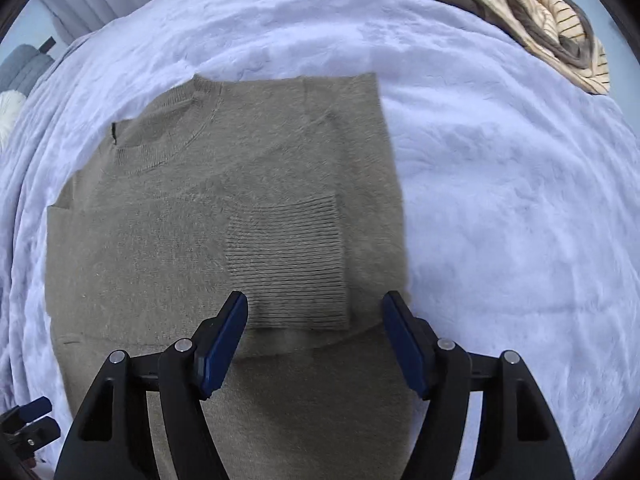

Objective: Fold small clothes

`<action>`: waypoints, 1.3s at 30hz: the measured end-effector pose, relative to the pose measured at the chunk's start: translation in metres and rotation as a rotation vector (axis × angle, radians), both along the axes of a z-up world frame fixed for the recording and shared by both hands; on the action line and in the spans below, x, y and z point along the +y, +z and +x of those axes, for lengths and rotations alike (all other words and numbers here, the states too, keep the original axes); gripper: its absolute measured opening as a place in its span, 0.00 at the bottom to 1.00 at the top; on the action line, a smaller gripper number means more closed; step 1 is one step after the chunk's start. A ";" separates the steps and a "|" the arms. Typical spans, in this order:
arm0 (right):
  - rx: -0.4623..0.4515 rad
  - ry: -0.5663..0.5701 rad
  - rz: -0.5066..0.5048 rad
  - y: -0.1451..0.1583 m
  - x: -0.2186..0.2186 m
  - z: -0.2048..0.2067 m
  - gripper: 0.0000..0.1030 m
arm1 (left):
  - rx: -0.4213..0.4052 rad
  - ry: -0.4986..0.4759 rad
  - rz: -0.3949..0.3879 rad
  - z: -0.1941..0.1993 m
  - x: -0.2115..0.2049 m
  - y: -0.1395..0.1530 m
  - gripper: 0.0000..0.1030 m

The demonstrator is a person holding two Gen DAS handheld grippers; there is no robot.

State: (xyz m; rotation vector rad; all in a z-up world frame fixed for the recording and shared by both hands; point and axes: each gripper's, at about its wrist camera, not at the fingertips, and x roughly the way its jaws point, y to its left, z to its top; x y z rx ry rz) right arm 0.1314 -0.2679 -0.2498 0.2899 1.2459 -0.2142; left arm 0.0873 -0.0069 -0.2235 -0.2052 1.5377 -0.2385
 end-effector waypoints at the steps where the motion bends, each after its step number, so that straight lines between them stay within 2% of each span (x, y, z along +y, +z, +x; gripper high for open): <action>1: -0.020 0.011 -0.012 0.005 0.002 0.000 0.71 | -0.002 -0.003 0.001 -0.002 -0.001 0.001 0.99; 4: -0.053 0.121 0.023 0.010 0.021 0.007 0.71 | -0.011 -0.005 0.022 -0.009 0.001 0.005 0.99; 6: 0.004 0.221 0.116 -0.007 0.032 0.015 0.71 | -0.018 -0.001 0.046 -0.013 0.007 0.009 0.99; 7: 0.058 0.238 0.099 -0.021 0.034 0.019 0.71 | -0.024 0.003 0.060 -0.015 0.012 0.011 0.99; 9: 0.155 0.217 -0.043 -0.042 0.028 0.021 0.68 | -0.044 0.023 0.090 -0.018 0.027 0.018 0.99; 12: 0.115 0.151 -0.110 -0.022 0.013 0.007 0.69 | -0.082 0.063 0.157 -0.022 0.058 0.030 0.99; 14: 0.080 0.133 -0.163 -0.002 0.012 -0.009 0.71 | -0.095 0.075 0.257 -0.024 0.076 0.033 0.99; 15: 0.058 0.135 -0.143 0.007 0.014 -0.020 0.71 | -0.109 0.081 0.273 -0.025 0.084 0.035 0.99; 17: 0.037 0.169 -0.086 0.019 0.028 -0.042 0.71 | -0.118 0.075 0.242 -0.028 0.086 0.036 0.99; 20: 0.046 0.312 -0.046 0.020 0.074 -0.077 0.71 | -0.117 -0.005 0.123 -0.035 0.059 0.030 0.99; 22: 0.078 0.442 -0.015 0.010 0.117 -0.104 0.71 | -0.084 -0.111 0.054 -0.046 0.025 0.013 0.99; 24: 0.127 0.534 -0.026 -0.004 0.144 -0.124 0.71 | -0.056 -0.239 0.058 -0.063 -0.009 -0.011 0.99; 26: 0.197 0.579 -0.099 -0.023 0.152 -0.148 0.71 | -0.017 -0.345 0.141 -0.083 -0.026 -0.043 0.99; 27: 0.236 0.583 -0.143 -0.034 0.147 -0.162 0.71 | 0.015 -0.374 0.171 -0.092 -0.025 -0.058 0.99; 29: 0.252 0.562 -0.175 -0.041 0.126 -0.186 0.73 | 0.058 -0.435 0.249 -0.114 -0.012 -0.083 0.99; 32: 0.261 0.493 -0.158 -0.034 0.094 -0.211 0.77 | 0.013 -0.479 0.243 -0.140 0.017 -0.079 0.99; 35: 0.301 0.395 -0.172 -0.025 0.068 -0.234 0.78 | 0.027 -0.447 0.225 -0.153 0.054 -0.063 0.99; 37: 0.299 0.324 -0.140 -0.018 0.056 -0.245 0.78 | 0.050 -0.407 0.277 -0.157 0.083 -0.057 0.99; 39: 0.308 0.257 -0.136 -0.014 0.046 -0.259 0.78 | 0.035 -0.314 0.299 -0.154 0.118 -0.045 0.99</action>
